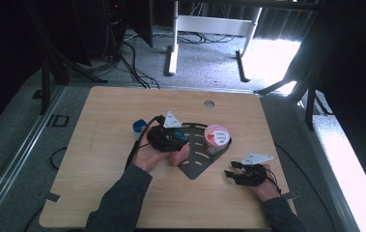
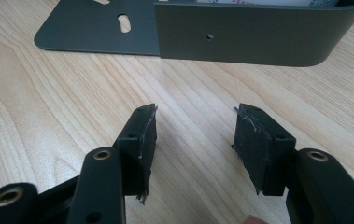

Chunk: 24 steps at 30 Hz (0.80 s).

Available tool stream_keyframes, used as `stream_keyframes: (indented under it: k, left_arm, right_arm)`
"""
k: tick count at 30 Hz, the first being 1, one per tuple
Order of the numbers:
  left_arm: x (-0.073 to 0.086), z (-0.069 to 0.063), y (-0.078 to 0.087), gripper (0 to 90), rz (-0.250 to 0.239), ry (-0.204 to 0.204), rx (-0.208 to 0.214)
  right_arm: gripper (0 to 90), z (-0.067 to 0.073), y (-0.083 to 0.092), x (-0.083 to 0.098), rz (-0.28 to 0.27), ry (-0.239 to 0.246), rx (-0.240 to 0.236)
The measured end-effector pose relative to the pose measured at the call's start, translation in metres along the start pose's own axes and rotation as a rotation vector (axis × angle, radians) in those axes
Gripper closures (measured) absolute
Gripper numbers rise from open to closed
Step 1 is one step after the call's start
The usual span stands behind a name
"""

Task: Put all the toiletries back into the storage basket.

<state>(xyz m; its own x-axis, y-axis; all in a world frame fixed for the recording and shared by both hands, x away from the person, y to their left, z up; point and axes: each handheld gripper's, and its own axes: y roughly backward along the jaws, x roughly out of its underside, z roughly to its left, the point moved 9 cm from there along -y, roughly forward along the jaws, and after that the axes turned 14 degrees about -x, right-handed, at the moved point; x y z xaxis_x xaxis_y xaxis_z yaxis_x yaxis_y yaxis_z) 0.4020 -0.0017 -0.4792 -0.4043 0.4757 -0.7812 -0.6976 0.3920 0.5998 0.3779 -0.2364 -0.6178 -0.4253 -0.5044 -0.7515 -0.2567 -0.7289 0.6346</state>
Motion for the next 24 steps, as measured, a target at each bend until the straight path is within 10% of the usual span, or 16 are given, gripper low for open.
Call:
stream_keyframes:
  k: [24]
  left_arm:
    - [-0.013, -0.004, -0.021, 52.9, 0.001, 0.009, -0.013]
  right_arm:
    - [48.3, 0.0, 0.0, 0.0, 0.0, 0.001, 0.0]
